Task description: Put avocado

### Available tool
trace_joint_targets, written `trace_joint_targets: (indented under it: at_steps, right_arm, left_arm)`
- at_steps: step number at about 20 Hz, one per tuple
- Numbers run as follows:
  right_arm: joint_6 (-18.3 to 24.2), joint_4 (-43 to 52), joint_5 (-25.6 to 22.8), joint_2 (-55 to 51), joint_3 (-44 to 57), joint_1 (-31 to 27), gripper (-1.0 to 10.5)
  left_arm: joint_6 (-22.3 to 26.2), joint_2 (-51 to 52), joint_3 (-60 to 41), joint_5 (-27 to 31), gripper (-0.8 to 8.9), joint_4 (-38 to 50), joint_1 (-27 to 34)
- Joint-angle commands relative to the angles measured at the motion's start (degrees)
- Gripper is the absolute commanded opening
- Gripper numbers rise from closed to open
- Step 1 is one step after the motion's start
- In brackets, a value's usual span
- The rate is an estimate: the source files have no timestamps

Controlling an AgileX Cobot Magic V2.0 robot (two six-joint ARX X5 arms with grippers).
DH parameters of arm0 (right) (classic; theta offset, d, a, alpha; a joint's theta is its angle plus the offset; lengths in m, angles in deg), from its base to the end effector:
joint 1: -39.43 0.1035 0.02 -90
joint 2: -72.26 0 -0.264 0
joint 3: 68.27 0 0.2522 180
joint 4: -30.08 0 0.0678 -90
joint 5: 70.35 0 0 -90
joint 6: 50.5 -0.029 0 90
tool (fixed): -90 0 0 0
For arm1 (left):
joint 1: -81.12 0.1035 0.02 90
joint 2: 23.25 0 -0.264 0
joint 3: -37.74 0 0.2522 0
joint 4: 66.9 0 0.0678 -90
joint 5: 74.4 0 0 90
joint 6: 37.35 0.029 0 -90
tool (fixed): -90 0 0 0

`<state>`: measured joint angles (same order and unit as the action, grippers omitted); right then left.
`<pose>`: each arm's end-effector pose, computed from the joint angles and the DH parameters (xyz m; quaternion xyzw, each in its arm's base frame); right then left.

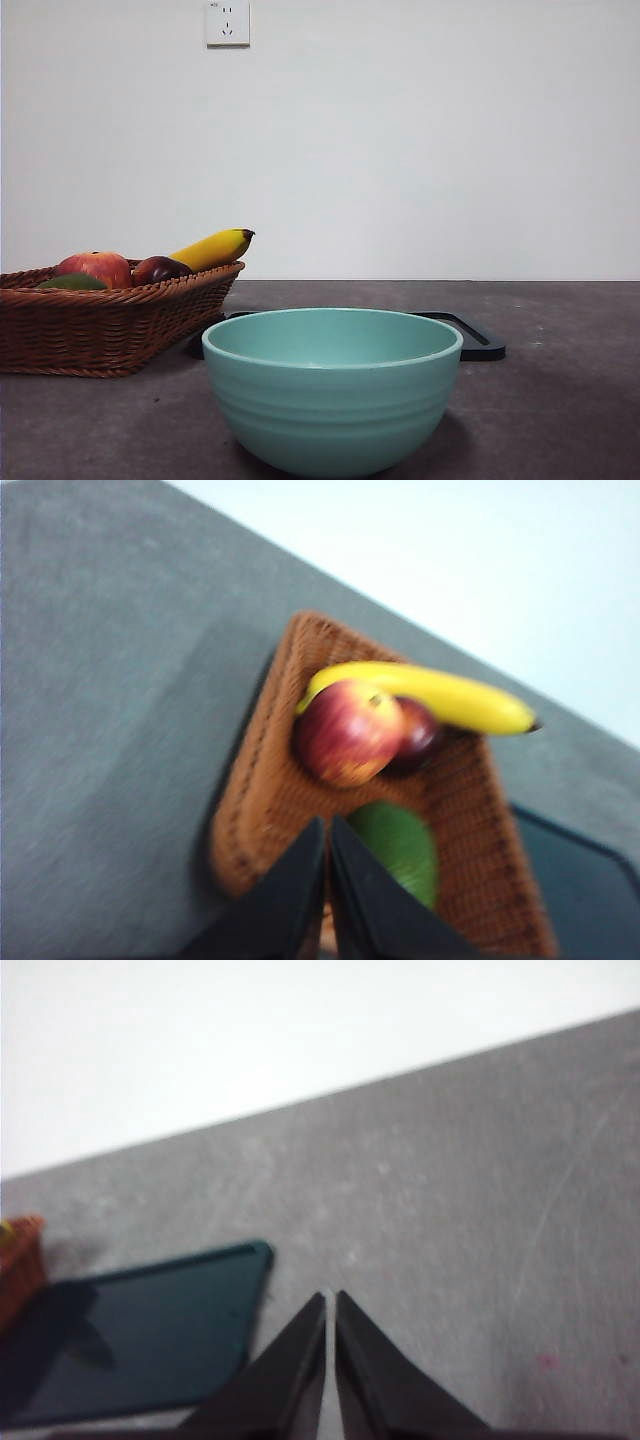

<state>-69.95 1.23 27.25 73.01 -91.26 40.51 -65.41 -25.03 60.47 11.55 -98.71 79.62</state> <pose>0.0853 0.0054 0.1913 0.1714 0.0695 0.0647 0.9806 0.0866 -0.0043 0.1837 -0.2431 0.1035 -0.0238 0.9642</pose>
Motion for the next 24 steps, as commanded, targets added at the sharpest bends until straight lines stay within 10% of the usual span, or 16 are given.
trace_joint_targets:
  at_steps: [1,24]
  right_arm:
    - [-1.14,-2.49,0.15,1.62,-4.46,-0.04,0.1]
    - [20.96,-46.64,22.43,36.87,-44.89,9.35,0.1]
  left_arm:
    - [-0.83,-1.90,4.13,-0.94,0.09,-0.52,0.13]
    - [24.22,-31.45,37.35,-28.00,0.09,-38.21,-2.86]
